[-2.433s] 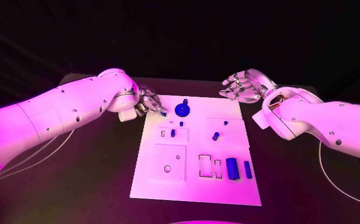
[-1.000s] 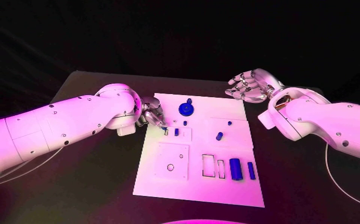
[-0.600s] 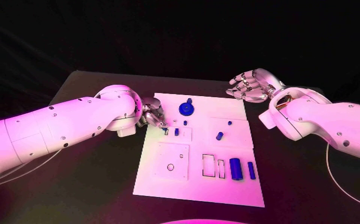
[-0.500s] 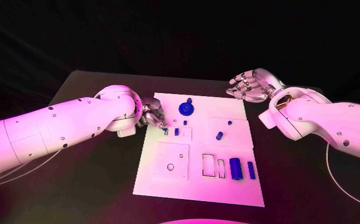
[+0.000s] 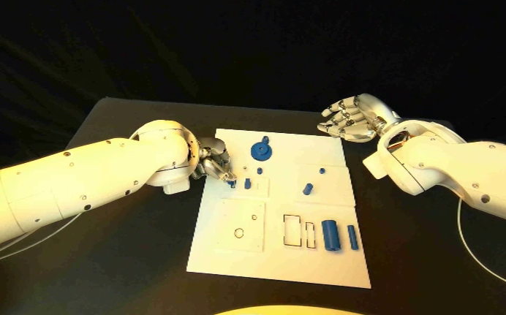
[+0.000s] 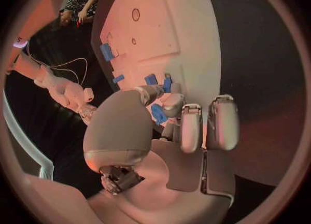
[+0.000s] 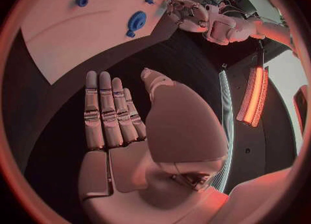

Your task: Assemble the parts on the task board

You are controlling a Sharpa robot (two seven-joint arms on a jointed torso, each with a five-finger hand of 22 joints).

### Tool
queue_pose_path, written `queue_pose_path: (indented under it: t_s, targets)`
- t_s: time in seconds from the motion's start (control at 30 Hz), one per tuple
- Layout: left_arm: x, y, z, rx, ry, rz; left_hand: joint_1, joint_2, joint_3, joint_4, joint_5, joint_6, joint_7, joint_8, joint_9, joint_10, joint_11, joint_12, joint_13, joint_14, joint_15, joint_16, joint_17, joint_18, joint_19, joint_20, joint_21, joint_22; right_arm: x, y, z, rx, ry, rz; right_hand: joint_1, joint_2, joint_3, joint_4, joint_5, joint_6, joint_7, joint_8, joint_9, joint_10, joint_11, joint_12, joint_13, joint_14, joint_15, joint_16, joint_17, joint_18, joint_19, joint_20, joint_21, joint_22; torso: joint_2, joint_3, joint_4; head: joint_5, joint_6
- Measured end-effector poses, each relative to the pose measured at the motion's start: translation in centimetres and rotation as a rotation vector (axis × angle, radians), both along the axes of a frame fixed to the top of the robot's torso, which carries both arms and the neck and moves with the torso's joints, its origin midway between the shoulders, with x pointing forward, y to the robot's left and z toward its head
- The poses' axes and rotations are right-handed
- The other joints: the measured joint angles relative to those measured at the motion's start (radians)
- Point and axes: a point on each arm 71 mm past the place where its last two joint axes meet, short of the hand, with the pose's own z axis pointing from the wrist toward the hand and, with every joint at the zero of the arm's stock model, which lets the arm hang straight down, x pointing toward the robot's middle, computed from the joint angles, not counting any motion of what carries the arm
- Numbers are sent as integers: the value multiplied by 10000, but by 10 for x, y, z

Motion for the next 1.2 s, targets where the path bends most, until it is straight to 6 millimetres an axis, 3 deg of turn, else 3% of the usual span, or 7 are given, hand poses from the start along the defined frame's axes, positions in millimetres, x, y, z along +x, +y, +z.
queue_pose_path:
  t_s: [0.33,0.37,0.63,1.07,1.2]
  targets:
    - [-1,-1,-1,29,-82,-16,-13,-13,2,-2,0,5,-5,0,92,0,1,0,-6,0,0,0,0,0,-1,0,-1,-1,0,0,0,-18,-5,10,0,0,0,0,0,0,0,0,-9,0,-1,0,-24,-36,37,0,-15,-1,0,0,0,-29,-6,8,5,10,2]
    - [-2,-1,-1,31,-85,-28,-69,-68,235,-235,-2,5,-5,-1,313,-1,0,0,-12,0,0,0,0,-1,-1,0,-1,-1,-1,0,0,-19,-5,11,0,0,0,0,0,0,0,0,-9,0,0,0,-25,-36,36,0,-15,0,0,0,0,-29,-8,8,4,13,6]
    - [-6,-3,-3,68,-106,-128,-105,-104,236,-236,-3,8,-8,-1,355,-1,1,0,-16,0,0,0,-1,0,-2,0,-1,-2,-1,0,0,-24,-8,17,0,0,0,0,0,0,0,0,-9,0,-1,0,-38,-36,36,0,-27,0,0,0,0,-46,-10,8,-8,84,35]
    - [-8,-4,-3,118,-225,-175,-96,-96,247,-247,-23,16,-15,-27,377,-2,2,0,8,0,1,-1,-1,0,-2,0,-2,-3,-1,0,0,-21,-5,25,0,0,-1,0,0,0,0,0,-18,1,-1,0,-47,-36,36,-38,-37,-1,0,0,0,-68,-4,7,-7,76,83]
    - [-8,-4,-3,127,-246,-187,-96,-96,275,-219,18,19,-17,-35,657,-2,2,0,18,0,1,-1,-1,-1,-2,0,-2,-4,-1,0,0,-20,-5,26,0,0,0,1,0,0,0,0,-18,0,-1,0,-47,-36,36,-38,-37,-1,0,0,0,-67,-1,8,-8,73,80]
